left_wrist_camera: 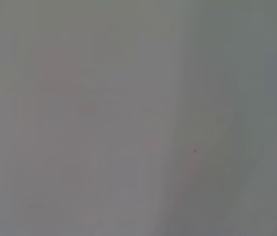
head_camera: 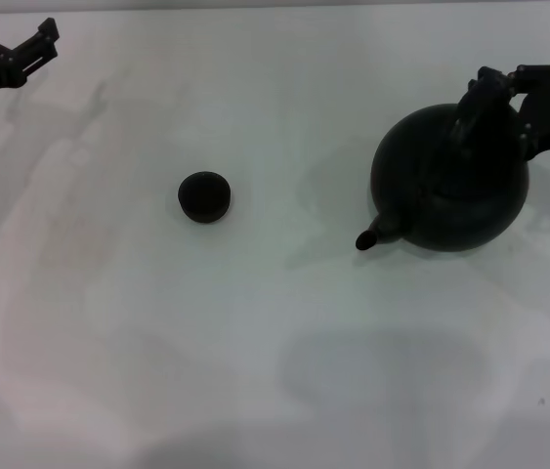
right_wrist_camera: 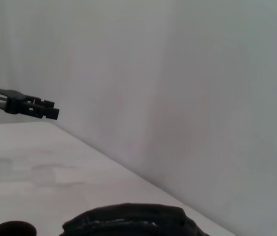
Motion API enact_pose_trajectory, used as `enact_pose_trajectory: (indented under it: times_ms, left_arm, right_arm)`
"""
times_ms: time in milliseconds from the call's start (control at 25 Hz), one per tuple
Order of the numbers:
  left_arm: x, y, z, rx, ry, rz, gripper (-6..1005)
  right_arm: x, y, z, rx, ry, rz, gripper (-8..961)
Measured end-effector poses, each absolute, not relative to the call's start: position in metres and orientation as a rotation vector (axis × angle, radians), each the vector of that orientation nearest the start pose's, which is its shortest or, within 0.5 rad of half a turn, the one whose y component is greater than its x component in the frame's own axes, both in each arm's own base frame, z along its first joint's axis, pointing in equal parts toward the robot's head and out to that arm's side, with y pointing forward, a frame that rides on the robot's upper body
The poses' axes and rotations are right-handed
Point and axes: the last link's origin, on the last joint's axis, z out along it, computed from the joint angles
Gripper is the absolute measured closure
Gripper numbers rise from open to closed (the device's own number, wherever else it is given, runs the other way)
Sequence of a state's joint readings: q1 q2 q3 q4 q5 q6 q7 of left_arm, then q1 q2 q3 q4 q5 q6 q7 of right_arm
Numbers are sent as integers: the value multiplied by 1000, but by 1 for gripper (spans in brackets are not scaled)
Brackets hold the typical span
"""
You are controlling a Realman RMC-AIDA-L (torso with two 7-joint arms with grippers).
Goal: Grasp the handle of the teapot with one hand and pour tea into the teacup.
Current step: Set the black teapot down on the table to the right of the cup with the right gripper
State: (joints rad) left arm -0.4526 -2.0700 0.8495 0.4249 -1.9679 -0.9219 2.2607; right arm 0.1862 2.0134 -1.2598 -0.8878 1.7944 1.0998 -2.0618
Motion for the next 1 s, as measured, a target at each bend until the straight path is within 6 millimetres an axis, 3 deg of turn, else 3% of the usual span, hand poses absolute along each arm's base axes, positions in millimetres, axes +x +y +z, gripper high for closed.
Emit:
enact_pose_trajectory:
  times_ms: [1000]
  left_arm:
    - [-329,373,20,-1901,-682,-644,106]
  right_arm:
    - [303,329,7,-2363,269,456,841]
